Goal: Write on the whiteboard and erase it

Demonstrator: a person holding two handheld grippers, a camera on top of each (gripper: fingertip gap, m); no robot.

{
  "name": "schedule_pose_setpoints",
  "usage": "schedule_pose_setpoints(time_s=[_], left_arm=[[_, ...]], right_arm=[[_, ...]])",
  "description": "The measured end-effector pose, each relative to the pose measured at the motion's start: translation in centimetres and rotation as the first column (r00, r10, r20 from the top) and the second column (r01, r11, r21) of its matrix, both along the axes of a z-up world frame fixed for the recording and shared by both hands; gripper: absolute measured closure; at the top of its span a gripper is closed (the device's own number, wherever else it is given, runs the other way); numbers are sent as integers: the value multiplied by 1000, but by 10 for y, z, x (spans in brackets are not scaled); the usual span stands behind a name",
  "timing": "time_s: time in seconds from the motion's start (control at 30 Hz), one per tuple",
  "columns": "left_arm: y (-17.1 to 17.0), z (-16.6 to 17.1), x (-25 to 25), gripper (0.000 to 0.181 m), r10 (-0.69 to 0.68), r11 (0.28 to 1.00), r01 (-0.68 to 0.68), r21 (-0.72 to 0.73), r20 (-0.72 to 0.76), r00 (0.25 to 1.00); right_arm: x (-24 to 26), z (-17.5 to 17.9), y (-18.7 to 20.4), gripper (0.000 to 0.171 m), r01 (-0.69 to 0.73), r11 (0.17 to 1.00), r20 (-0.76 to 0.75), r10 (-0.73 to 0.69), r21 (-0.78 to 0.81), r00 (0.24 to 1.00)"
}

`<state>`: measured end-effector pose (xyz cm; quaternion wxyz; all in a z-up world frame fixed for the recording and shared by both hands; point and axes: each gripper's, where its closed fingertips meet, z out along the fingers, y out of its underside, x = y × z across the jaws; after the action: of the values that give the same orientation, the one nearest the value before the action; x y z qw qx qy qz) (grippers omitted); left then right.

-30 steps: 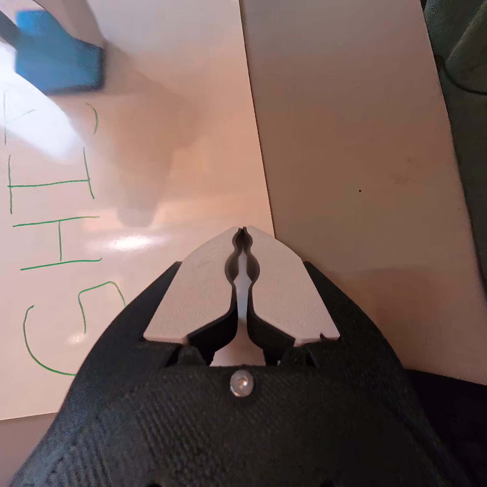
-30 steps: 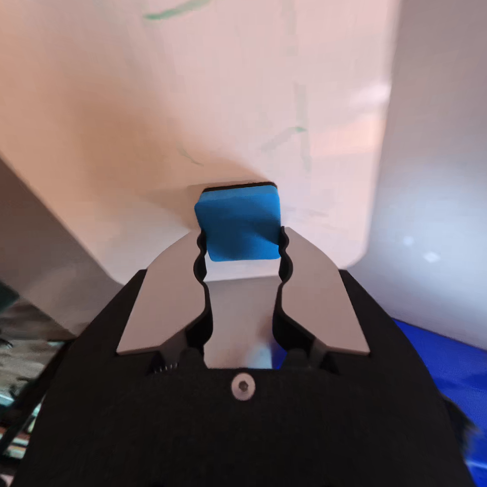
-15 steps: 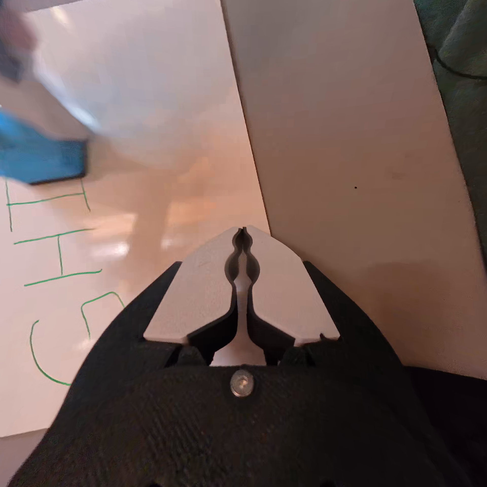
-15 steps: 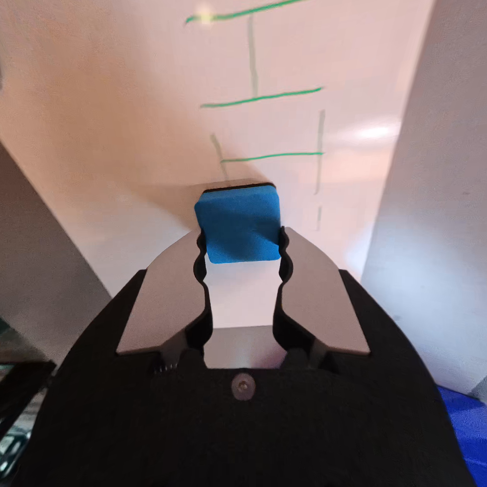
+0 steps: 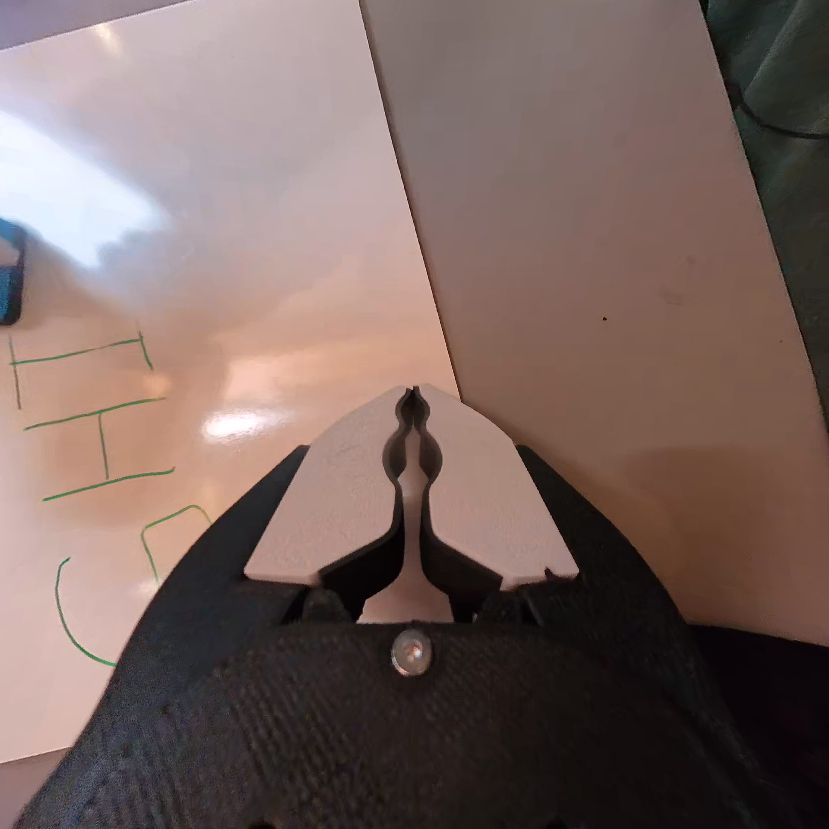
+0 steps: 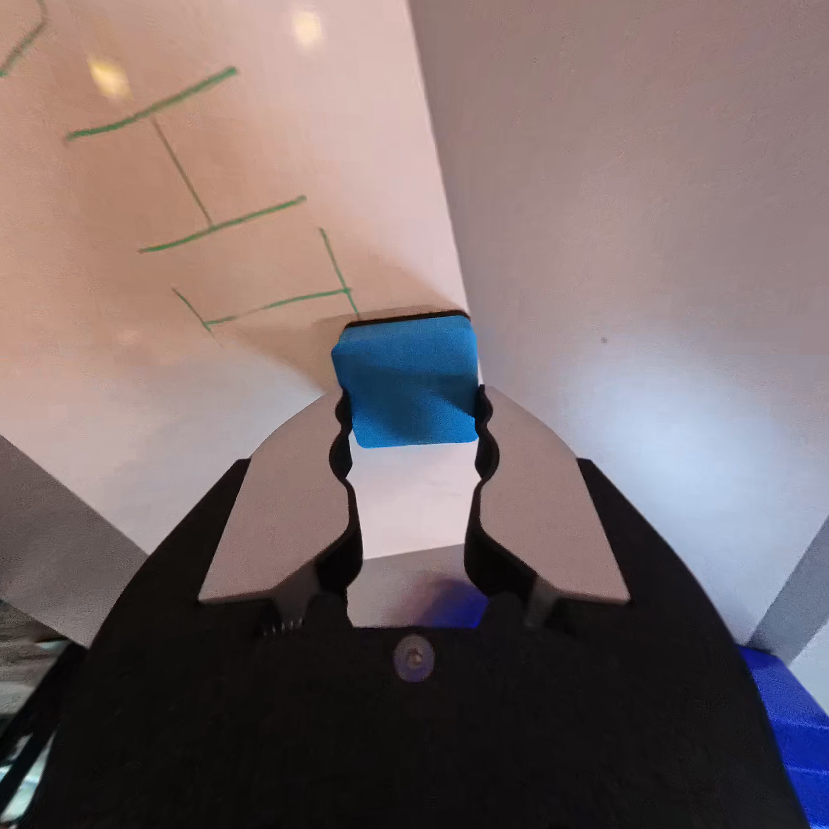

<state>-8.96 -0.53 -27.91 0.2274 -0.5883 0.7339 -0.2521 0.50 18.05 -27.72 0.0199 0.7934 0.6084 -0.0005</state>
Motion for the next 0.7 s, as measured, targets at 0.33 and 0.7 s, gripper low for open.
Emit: schedule_pose_setpoints(time_s=[0.33,0.7], left_arm=[[-1,0,0,181,-6,1000,6,7,-4,1000],[-1,0,1,181,-7,1000,7,20,-6,1000]], right_arm=[[-38,-1,-25,117,-107,994,-8,107,-10,994],[-65,-1,-34,117,-179,984,-2,179,7,984]])
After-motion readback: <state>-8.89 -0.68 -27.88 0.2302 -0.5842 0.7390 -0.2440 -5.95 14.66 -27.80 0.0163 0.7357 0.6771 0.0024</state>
